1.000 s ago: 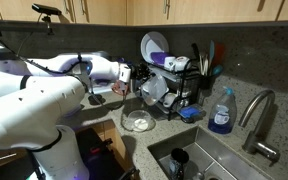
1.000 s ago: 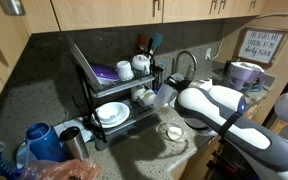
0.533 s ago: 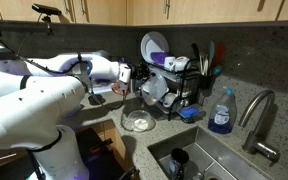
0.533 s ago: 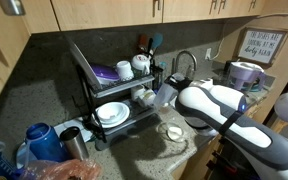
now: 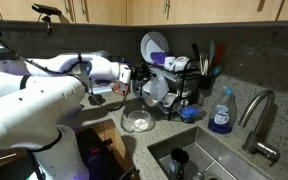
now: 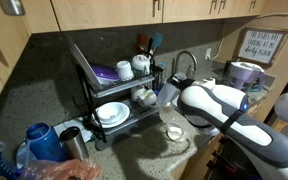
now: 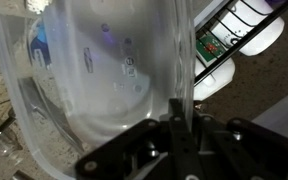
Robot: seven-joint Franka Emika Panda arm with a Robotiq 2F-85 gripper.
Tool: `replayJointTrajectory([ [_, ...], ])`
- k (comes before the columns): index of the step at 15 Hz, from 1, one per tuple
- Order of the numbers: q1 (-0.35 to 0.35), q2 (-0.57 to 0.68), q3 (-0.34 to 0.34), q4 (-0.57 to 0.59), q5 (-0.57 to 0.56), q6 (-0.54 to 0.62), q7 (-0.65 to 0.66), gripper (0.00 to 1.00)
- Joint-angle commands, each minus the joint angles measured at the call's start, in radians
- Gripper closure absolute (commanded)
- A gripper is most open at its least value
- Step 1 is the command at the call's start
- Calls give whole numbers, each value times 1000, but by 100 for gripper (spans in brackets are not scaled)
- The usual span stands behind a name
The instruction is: Transfer the contents in the rectangular bowl to the circular one
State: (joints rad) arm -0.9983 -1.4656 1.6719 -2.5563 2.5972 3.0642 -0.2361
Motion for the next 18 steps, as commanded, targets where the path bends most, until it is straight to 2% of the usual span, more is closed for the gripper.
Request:
replayJointTrajectory([
  [1,21,0,-1,-25,2,21,7,99],
  [10,65,0,17,-64,2,26,24,99],
  [18,134,0,25,-102,2,65,51,99],
])
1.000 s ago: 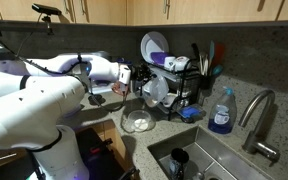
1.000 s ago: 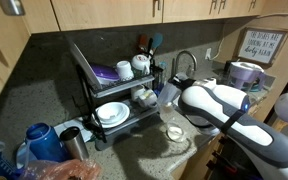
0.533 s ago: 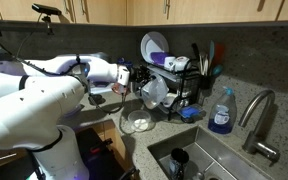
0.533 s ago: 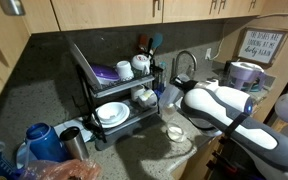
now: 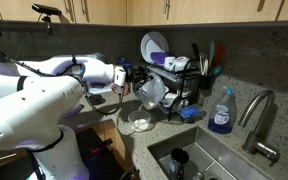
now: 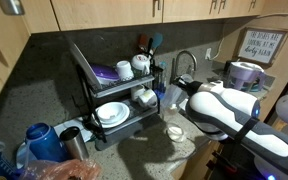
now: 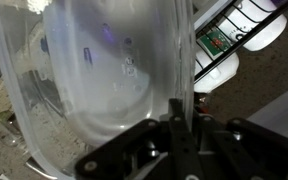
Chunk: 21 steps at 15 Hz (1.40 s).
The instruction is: Transfer the contents in the rectangular bowl to the circular one
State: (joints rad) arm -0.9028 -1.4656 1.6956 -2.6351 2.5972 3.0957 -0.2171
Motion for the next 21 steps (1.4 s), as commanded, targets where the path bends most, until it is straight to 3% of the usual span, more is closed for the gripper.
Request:
replayJointTrajectory([
  [1,48,0,3,-28,2,38,40,99],
  [11,119,0,8,-44,2,106,57,99],
  [21,111,0,26,-33,2,138,52,99],
])
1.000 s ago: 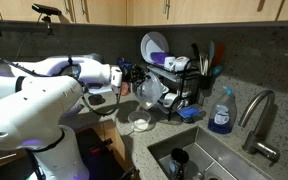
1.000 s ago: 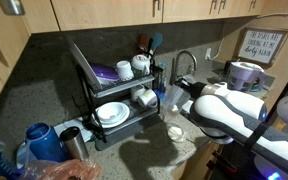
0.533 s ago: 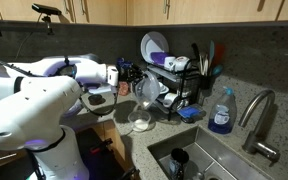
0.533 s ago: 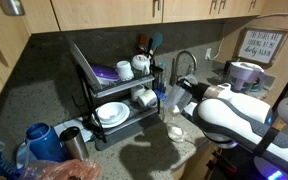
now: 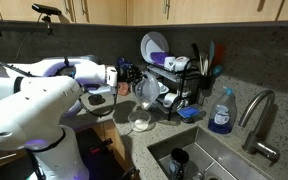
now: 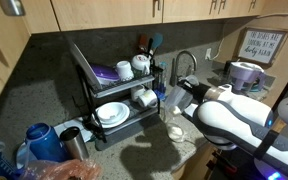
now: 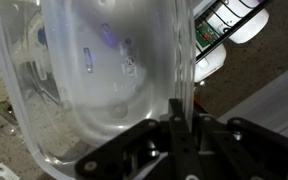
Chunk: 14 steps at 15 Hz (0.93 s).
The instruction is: Transfer the contents in the rectangular bowl to the circular one
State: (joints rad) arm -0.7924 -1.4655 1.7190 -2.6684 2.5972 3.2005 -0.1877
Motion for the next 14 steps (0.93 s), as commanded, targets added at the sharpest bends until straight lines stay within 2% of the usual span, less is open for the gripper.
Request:
replayJointTrajectory([
  [1,0,0,4,3,2,40,22,99],
  [9,-4,0,16,14,2,76,27,99],
  [10,1,0,38,7,-62,80,112,99],
  [11,-4,0,28,23,24,95,19,99],
  [12,1,0,65,13,-66,105,150,99],
  [14,1,3,88,15,-90,125,200,99],
])
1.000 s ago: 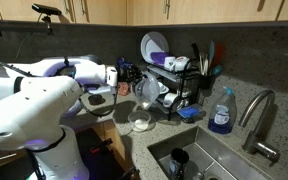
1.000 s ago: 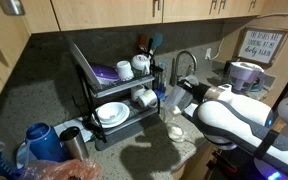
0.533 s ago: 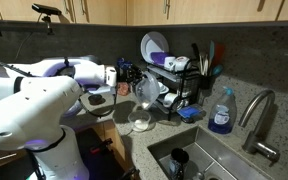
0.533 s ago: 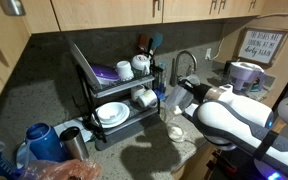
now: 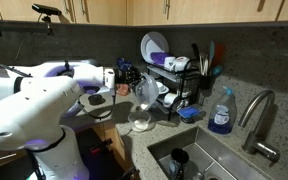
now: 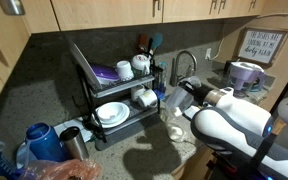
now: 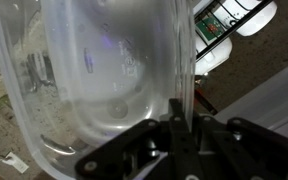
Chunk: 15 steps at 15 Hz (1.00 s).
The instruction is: Transfer the contents in the rectangular bowl to the circular one
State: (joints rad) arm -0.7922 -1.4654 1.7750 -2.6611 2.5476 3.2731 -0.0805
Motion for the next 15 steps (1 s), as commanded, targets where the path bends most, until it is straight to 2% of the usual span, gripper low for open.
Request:
replayJointTrajectory([
  [1,1,3,46,9,-55,64,123,99],
  [6,-4,3,88,9,-93,112,221,99],
  [15,-9,0,99,4,-93,149,255,99],
])
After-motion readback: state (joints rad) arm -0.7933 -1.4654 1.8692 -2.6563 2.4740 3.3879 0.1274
